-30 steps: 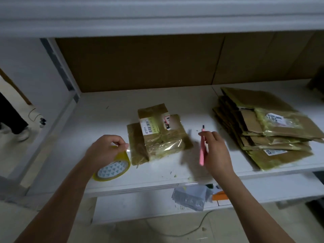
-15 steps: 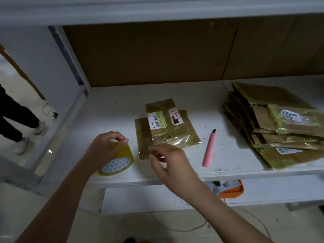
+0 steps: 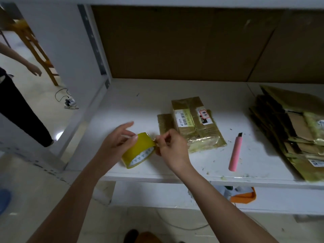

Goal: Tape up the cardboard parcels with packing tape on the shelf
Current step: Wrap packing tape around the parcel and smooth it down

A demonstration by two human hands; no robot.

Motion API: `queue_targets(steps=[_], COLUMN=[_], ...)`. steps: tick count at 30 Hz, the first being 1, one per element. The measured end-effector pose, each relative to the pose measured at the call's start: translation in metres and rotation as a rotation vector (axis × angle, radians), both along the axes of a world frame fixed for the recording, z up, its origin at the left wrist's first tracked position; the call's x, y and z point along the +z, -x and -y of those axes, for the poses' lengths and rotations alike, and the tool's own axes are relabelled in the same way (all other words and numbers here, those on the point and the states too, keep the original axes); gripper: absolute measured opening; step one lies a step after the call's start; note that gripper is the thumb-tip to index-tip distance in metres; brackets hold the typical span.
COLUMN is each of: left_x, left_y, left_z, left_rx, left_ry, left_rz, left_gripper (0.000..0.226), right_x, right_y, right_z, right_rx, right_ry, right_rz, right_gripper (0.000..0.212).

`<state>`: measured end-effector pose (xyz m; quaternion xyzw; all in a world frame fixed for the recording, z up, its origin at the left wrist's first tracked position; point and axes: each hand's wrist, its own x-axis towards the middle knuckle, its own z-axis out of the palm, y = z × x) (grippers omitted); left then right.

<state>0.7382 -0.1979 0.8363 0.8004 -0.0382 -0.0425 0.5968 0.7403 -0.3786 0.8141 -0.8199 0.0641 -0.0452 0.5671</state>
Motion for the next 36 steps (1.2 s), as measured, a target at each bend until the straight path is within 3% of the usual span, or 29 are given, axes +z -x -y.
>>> queue_targets(steps=[1, 3, 5, 8, 12, 16, 25, 28, 31, 33, 36], left_x=[-0.003, -0.009, -0.012, -0.003, 0.02, 0.026, 0.013, 0.014, 0.017, 0.017, 0.013], left_y=[0.001, 0.002, -0.002, -0.016, -0.047, -0.067, -0.08, -0.079, -0.077, -0.077, -0.078], left_z=[-0.007, -0.018, -0.025, -0.034, -0.04, -0.039, -0.031, -0.03, -0.028, -0.027, -0.023], left_rx=[-0.023, -0.058, -0.023, 0.043, 0.107, 0.134, 0.19, 0.192, 0.187, 0.194, 0.224], left_ry=[0.002, 0.002, -0.026, -0.141, -0.532, -0.862, -0.732, -0.726, -0.727, -0.836, -1.107], left_rz=[-0.001, 0.001, 0.003, 0.021, 0.09, -0.045, 0.013, 0.02, 0.008, 0.098, 0.528], left_gripper=[0.031, 0.044, 0.06, 0.055, 0.059, 0.053, 0.03, 0.026, 0.025, 0.028, 0.03], right_x=[-0.002, -0.004, -0.006, -0.011, -0.012, -0.017, -0.034, -0.029, -0.02, -0.011, 0.011], right_y=[-0.002, -0.007, -0.014, -0.026, -0.038, -0.05, -0.059, -0.062, -0.06, -0.053, -0.034], right_z=[-0.004, -0.011, -0.018, -0.028, -0.042, -0.051, -0.057, -0.055, -0.058, -0.057, -0.044], right_rx=[-0.026, -0.051, -0.048, -0.038, -0.007, -0.027, 0.007, -0.057, -0.005, 0.032, -0.018], right_ry=[-0.049, -0.129, -0.115, -0.036, 0.272, 0.403, 0.566, 0.477, 0.483, 0.464, 0.403], right_rz=[-0.018, -0.048, -0.049, -0.062, -0.082, -0.141, -0.12, -0.11, -0.118, -0.072, 0.174], right_gripper=[0.024, 0.026, 0.03, 0.033, 0.033, 0.027, 0.039, 0.062, 0.057, 0.047, 0.028])
